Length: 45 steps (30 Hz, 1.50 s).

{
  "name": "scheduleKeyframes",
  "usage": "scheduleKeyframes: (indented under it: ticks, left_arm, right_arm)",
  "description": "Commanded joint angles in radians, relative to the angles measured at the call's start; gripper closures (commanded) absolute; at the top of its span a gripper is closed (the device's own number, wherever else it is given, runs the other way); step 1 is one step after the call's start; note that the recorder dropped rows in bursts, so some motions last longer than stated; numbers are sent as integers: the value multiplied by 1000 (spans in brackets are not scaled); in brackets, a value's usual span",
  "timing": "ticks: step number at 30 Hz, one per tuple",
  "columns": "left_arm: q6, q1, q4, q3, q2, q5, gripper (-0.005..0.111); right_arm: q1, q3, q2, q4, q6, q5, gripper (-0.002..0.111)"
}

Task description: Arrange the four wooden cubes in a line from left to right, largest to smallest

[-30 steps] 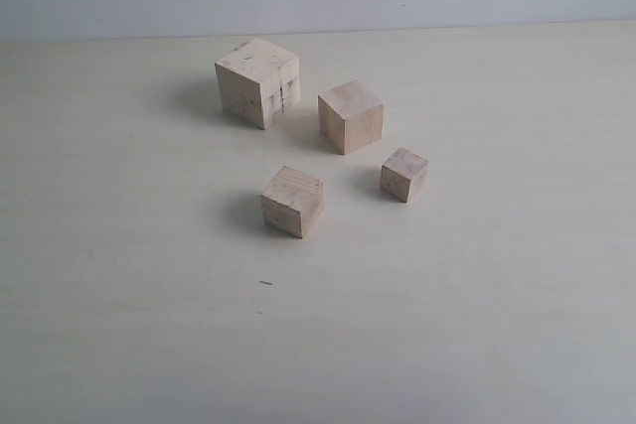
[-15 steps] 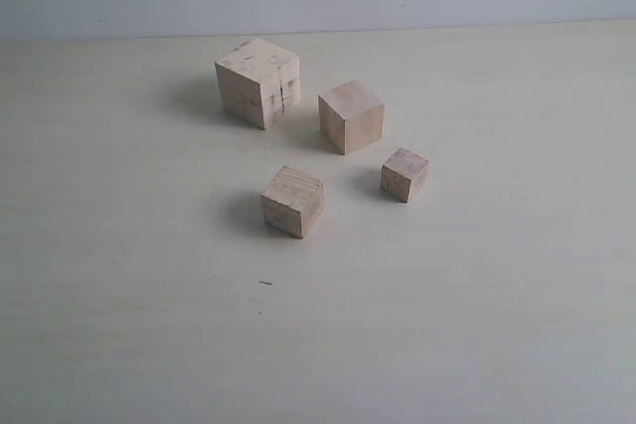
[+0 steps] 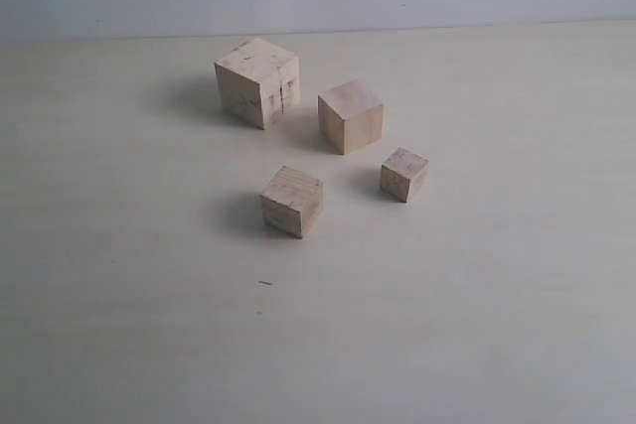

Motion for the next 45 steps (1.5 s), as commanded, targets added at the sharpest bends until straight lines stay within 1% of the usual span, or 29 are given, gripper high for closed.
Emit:
scheduleKeyframes:
  ticks: [1, 2, 4, 6, 7, 9, 14, 17, 20, 25, 30, 34, 39, 40, 41, 43, 44, 45]
  left_arm:
    - [-4, 1, -5, 3, -7, -2, 107]
    - [-4, 1, -5, 3, -7, -2, 107]
    - [-4, 1, -5, 3, -7, -2, 107]
    - [-4, 1, -5, 3, -7, -2, 107]
    - [-4, 1, -5, 3, -7, -2, 107]
    - [-4, 1, -5, 3, -7, -2, 107]
    - [-4, 1, -5, 3, -7, -2, 107]
    - [-4, 1, -5, 3, -7, -2, 107]
    - [-4, 1, -5, 3, -7, -2, 107]
    - [-4, 1, -5, 3, -7, -2, 107]
    - [-4, 1, -5, 3, -7, -2, 107]
    - [-4, 1, -5, 3, -7, -2, 107]
    - [-4, 1, -5, 3, -7, -2, 107]
    - [-4, 1, -5, 3, -7, -2, 107]
    - [-4, 1, -5, 3, -7, -2, 107]
    - [-4, 1, -5, 3, -7, -2, 107]
    - [-4, 1, -5, 3, -7, -2, 107]
    - [-4, 1, -5, 3, -7, -2, 107]
  right_arm:
    - [124, -117, 294, 261, -338, 141, 108]
    - [167, -141, 361, 312, -403, 141, 108]
    - [243, -191, 492, 353, -470, 135, 108]
    - [311, -259, 606, 349, -470, 124, 106]
    - [343, -298, 667, 346, -470, 119, 102]
    - [399, -373, 769, 332, -470, 114, 88]
    - [502, -599, 993, 151, -470, 116, 41]
    - [531, -731, 1110, 75, -469, 116, 19]
    - [536, -849, 1214, 58, -465, 111, 3]
    - [516, -1034, 1361, 13, -383, 117, 3]
    - [508, -1196, 1487, -38, -335, 176, 3]
    - [506, -1292, 1575, -45, -335, 179, 3]
    - [496, -1376, 1652, -98, -340, 261, 4]
    - [494, -1376, 1652, -107, -342, 267, 11]
    - [494, -1376, 1652, -110, -344, 267, 20]
    - [494, -1376, 1652, -115, -344, 280, 34]
    - [494, -1376, 1652, -115, -344, 285, 37]
    - [494, -1376, 1652, -119, -344, 289, 37]
